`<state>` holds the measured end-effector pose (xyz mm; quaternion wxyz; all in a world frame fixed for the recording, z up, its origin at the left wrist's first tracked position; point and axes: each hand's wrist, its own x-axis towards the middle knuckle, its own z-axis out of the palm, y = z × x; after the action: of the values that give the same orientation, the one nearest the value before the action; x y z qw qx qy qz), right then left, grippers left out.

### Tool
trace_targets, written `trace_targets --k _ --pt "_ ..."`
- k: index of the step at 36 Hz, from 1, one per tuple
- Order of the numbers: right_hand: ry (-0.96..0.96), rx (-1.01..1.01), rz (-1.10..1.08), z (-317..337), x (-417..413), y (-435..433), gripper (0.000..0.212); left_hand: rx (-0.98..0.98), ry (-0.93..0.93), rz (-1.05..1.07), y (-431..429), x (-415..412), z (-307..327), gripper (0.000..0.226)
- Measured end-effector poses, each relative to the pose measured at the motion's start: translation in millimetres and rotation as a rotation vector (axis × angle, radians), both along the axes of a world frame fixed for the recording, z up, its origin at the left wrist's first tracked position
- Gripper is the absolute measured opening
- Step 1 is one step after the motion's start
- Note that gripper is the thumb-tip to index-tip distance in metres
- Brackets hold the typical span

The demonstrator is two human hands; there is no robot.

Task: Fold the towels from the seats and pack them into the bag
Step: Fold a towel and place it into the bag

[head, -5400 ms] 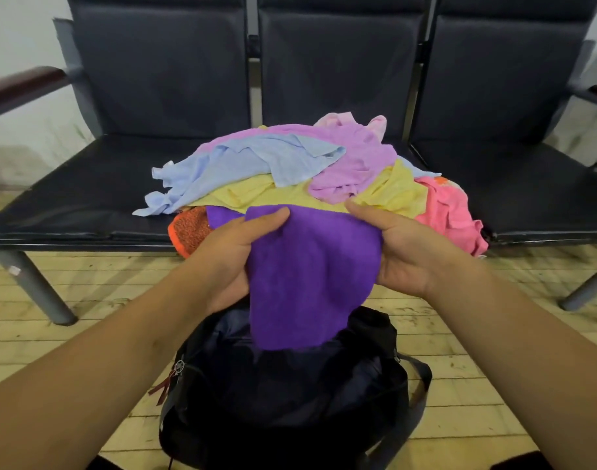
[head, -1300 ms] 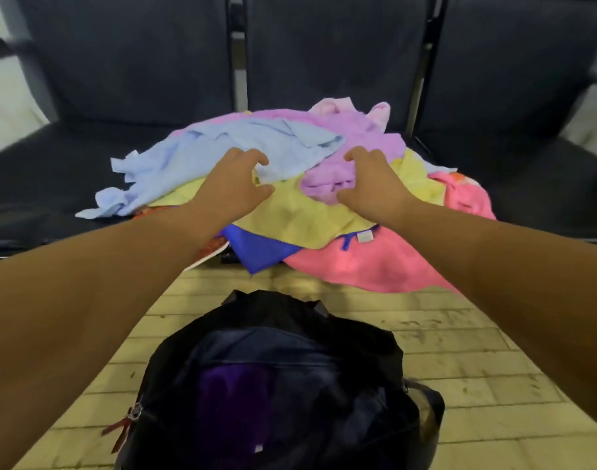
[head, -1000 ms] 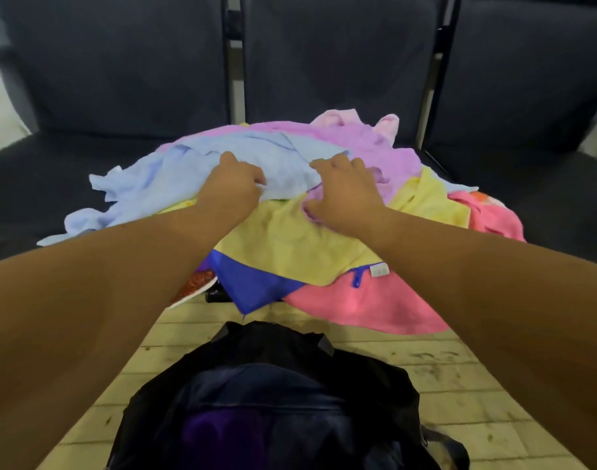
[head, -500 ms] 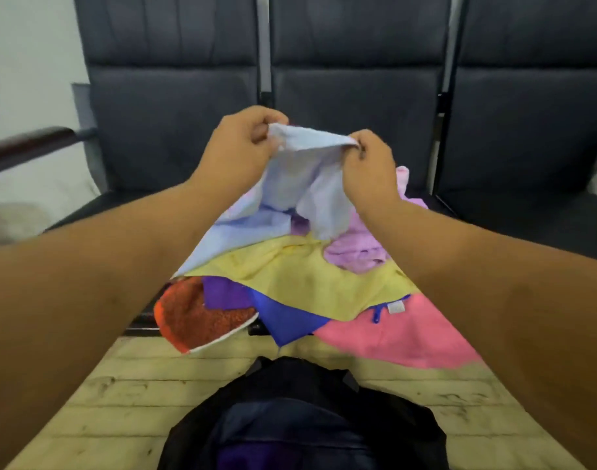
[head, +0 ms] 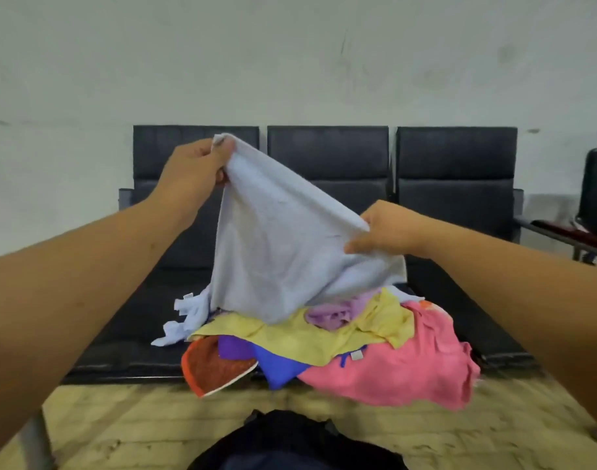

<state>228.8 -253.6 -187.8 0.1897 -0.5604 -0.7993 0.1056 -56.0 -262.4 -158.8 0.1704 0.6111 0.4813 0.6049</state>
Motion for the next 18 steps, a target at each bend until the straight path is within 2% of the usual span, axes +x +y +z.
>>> trace_targets --k 2,5,8,11,13,16,18 --pt "0.052 0.029 -0.066 6.8 11.9 -5.2 0.021 0.012 -0.044 -0.003 -10.7 -2.8 13.2 0.035" --pt "0.193 0.151 -0.141 37.2 22.1 -16.8 0.021 0.039 -0.051 0.020 -25.4 -4.8 37.7 0.042" --pt "0.478 0.449 -0.174 87.1 24.0 -28.4 0.023 0.148 -0.112 0.019 -37.6 -5.9 71.2 0.041" --pt "0.789 0.685 -0.134 134.2 24.5 -39.3 0.013 0.273 -0.189 0.039 -49.0 -4.5 108.6 0.037" --pt "0.820 0.647 -0.128 146.9 25.0 -40.4 0.013 0.273 -0.143 0.107 -53.0 -1.4 122.9 0.041" --pt "0.714 0.427 -0.198 143.0 28.2 -31.3 0.025 0.139 -0.072 0.203 -53.2 0.1 125.1 0.036" --pt "0.757 0.350 -0.238 141.9 33.0 -29.9 0.023 0.111 -0.115 0.253 -53.3 -3.3 121.6 0.031"
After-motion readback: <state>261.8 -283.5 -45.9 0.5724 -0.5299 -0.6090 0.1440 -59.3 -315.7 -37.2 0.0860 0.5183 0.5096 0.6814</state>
